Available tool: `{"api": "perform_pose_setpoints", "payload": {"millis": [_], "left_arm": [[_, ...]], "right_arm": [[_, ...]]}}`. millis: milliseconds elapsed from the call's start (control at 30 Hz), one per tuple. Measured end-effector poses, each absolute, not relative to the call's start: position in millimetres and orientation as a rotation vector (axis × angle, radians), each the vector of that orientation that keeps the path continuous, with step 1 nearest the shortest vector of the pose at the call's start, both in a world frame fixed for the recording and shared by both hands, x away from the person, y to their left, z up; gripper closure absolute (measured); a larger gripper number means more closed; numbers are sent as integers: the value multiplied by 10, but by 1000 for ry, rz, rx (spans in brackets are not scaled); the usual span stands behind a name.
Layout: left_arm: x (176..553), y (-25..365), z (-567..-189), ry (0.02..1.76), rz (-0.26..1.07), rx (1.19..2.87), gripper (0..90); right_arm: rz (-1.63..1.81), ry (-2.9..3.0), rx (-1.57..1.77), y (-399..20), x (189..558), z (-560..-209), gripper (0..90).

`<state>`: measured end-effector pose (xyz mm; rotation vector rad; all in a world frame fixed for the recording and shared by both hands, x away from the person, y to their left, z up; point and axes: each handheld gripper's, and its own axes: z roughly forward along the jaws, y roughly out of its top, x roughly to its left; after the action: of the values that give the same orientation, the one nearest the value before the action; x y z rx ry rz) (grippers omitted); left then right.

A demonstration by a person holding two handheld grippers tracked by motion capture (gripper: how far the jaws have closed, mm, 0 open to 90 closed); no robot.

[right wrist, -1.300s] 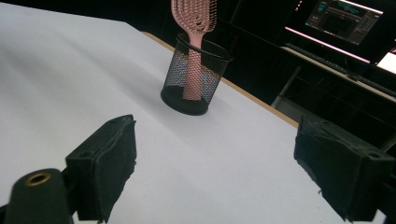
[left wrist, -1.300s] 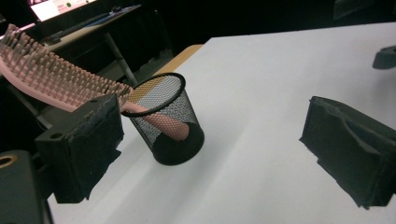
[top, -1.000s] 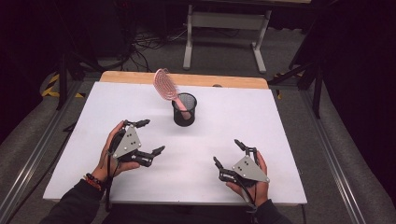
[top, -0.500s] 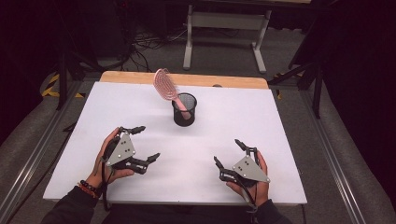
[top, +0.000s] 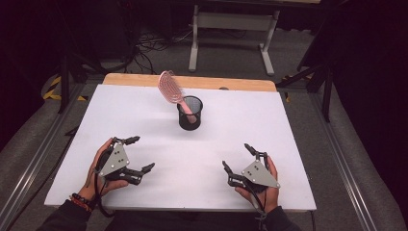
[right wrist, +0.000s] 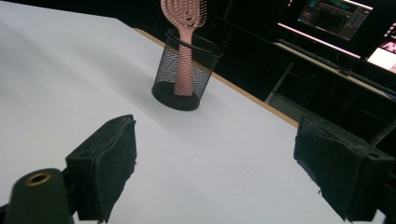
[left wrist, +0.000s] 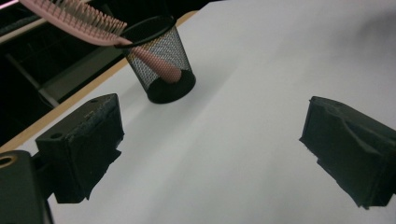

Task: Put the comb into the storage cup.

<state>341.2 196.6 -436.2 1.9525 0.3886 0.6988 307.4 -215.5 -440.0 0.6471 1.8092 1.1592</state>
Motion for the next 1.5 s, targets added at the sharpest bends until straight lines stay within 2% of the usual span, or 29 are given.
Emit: {"api": "perform_pose_setpoints", "payload": {"millis": [433, 1200, 1500], "left_arm": [[3316, 2192, -4497, 460, 706, 1951, 66], [3283, 2660, -4725, 696, 680, 1859, 53], [3276, 2672, -4714, 687, 688, 1842, 53]], "right_arm": [[1153, 1798, 650, -2219, 3067, -4384, 142], [1165, 1783, 736, -2439, 3078, -4397, 138], [1161, 1790, 734, -2449, 3079, -4407, 138]]}}
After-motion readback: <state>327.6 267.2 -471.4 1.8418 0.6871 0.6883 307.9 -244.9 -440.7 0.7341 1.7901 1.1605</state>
